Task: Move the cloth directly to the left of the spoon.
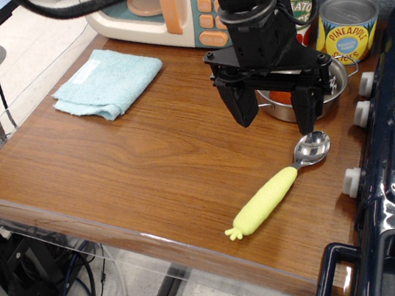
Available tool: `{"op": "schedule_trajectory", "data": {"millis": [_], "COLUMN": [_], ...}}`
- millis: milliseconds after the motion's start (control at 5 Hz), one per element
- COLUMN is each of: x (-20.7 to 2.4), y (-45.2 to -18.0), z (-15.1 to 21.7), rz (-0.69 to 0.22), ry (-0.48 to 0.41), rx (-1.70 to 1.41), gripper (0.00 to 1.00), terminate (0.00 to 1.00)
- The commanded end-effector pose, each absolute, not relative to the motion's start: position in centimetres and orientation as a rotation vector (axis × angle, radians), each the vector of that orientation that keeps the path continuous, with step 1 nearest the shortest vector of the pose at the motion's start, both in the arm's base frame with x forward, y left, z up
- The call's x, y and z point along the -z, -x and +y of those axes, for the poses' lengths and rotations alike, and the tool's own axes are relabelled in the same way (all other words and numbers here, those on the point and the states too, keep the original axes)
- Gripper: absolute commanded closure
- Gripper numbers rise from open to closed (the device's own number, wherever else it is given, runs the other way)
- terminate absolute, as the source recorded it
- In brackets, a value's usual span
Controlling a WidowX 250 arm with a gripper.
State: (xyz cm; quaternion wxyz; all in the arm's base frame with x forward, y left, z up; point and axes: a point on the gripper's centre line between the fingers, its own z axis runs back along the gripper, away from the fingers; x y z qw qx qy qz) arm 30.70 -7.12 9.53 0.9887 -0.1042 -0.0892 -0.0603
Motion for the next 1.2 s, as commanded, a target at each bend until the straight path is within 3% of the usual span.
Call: {"op": "schedule_trajectory", "data": {"millis": [0, 200, 600, 1000], "x": [-9.5, -10.1, -11.6, -11.8], "y": [-30.7, -31.1, -32.5, -37.0], "z": [-7.1, -4.5, 0.5, 6.7], "rz": [-0.179, -0.216, -0.294, -0.34], "ry": [0.209, 0.136, 0.083, 0.037], "rx": [0.121, 0.037, -0.105, -0.278], "gripper": [0.0, 0.0, 0.0, 0.0], "terminate": [0.0, 0.0, 0.0, 0.0]}}
